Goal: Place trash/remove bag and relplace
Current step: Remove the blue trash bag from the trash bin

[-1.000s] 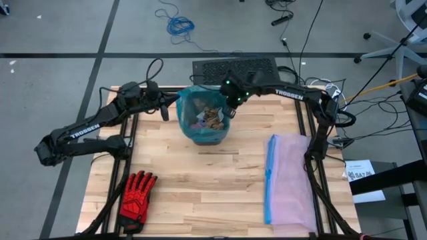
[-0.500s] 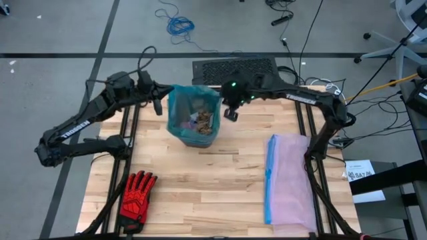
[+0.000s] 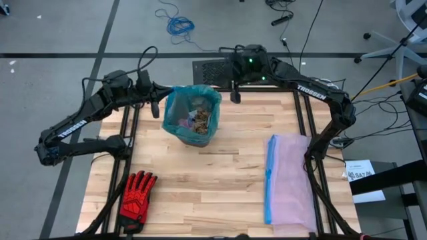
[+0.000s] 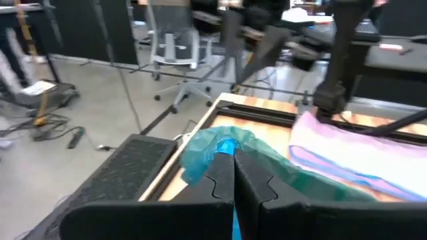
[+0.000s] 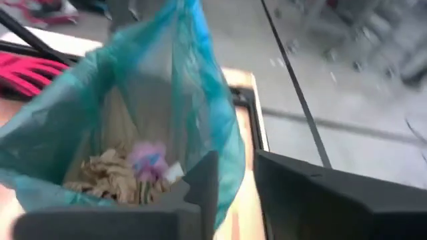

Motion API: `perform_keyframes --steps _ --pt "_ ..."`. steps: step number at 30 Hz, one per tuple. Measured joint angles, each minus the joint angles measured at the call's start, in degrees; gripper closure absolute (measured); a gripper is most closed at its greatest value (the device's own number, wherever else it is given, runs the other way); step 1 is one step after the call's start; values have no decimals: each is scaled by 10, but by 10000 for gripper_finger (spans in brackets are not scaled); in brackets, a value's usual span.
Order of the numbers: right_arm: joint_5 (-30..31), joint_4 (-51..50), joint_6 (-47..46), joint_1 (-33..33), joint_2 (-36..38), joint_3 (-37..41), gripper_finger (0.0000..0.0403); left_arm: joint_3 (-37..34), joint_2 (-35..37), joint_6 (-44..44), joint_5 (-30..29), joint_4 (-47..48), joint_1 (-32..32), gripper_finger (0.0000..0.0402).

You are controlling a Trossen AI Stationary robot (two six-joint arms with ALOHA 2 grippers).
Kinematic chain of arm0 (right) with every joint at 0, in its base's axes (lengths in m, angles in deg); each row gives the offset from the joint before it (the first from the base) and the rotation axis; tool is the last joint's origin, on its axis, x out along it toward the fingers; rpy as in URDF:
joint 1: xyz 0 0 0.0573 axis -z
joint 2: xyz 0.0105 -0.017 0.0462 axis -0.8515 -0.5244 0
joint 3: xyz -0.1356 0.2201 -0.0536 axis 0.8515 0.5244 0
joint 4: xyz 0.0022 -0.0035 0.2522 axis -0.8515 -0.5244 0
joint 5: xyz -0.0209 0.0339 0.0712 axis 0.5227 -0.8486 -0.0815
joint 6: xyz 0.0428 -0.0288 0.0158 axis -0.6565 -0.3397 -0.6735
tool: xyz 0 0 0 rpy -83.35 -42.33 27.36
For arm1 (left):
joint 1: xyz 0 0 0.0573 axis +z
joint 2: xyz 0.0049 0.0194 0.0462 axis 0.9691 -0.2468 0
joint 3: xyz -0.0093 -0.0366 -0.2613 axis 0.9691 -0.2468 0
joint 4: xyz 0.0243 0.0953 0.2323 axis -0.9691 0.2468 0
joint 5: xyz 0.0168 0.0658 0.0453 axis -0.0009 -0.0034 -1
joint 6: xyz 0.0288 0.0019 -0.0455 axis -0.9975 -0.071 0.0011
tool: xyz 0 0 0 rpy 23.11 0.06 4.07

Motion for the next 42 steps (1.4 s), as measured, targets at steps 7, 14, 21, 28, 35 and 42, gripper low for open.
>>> perform_keyframes --steps 7,14,21,28,35,42 --pt "-130 95 -27 78 -51 0 263 0 -3 0 23 2 -13 402" --pt "-192 89 -132 119 -116 0 262 0 -3 0 23 1 -23 402" --pt "-267 96 -173 93 -143 0 286 0 -12 0 21 0 -23 402" --pt "-263 105 -159 58 -145 0 320 0 -22 1 21 -3 -23 402" --pt "-161 90 -111 24 -145 0 396 0 -24 1 19 -2 -23 402" --pt "-71 89 -89 -67 -145 0 403 0 -24 0 -3 -2 -23 402"
